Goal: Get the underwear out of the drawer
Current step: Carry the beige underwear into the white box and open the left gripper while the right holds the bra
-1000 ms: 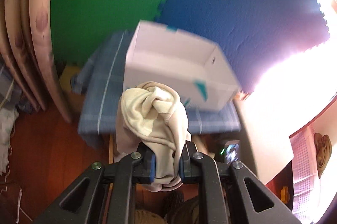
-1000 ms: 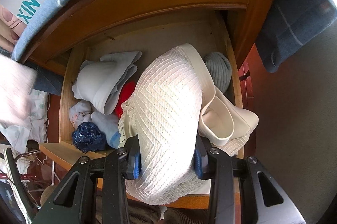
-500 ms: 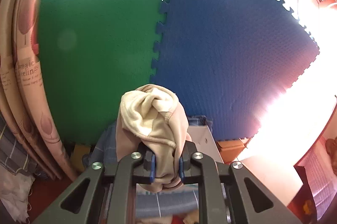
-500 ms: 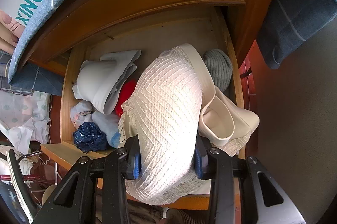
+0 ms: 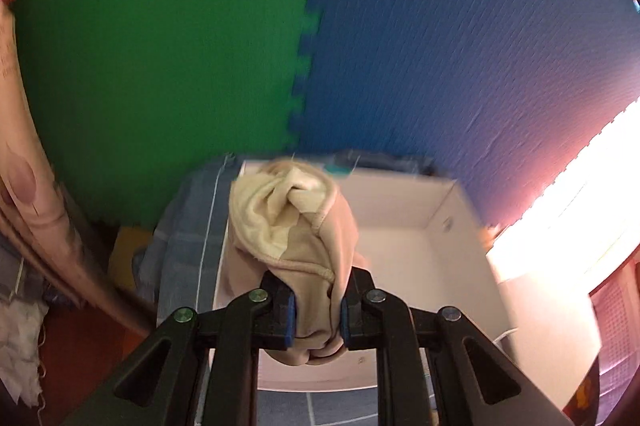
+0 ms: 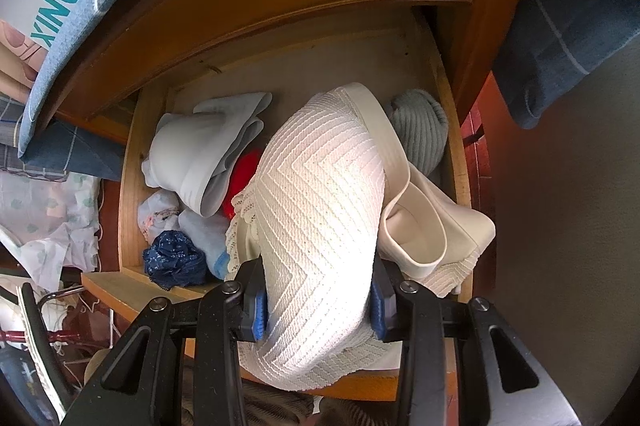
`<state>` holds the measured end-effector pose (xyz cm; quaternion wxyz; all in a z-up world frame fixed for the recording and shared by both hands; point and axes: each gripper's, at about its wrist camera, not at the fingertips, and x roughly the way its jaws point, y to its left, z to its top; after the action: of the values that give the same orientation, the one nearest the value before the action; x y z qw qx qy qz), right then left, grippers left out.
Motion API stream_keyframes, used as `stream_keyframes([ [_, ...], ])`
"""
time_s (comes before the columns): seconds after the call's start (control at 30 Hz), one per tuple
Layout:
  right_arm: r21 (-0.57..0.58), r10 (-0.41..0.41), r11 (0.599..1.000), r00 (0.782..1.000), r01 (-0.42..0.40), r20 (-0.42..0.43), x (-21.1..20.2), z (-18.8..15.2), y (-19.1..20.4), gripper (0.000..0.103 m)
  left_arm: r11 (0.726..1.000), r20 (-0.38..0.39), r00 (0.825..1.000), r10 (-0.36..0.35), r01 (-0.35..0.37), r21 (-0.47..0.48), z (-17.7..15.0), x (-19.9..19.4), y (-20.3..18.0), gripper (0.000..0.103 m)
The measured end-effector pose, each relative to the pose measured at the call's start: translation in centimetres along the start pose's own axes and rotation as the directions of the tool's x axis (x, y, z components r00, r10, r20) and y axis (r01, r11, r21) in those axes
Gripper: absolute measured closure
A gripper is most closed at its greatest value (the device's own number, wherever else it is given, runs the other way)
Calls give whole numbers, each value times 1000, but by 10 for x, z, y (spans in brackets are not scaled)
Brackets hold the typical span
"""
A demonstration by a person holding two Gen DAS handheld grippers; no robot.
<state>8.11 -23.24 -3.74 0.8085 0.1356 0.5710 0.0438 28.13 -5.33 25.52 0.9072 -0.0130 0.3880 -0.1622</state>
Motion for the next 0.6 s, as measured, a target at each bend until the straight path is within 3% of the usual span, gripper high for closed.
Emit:
stream_keyframes([
  [0.17, -1, 6, 1000, 1000, -6, -5, 1, 0, 0, 67, 998, -75, 996, 56, -53, 44, -23, 37, 0, 88],
  [0.33, -5, 1, 1000, 1000, -1, -9, 2, 0, 2, 67, 996, -146, 985, 93, -91, 24, -52, 55, 9, 88],
  [0.6, -11, -7, 1000, 1000, 7, -11, 2, 0, 3, 67, 987, -167, 973, 158, -148, 67, -62, 53, 2, 88],
])
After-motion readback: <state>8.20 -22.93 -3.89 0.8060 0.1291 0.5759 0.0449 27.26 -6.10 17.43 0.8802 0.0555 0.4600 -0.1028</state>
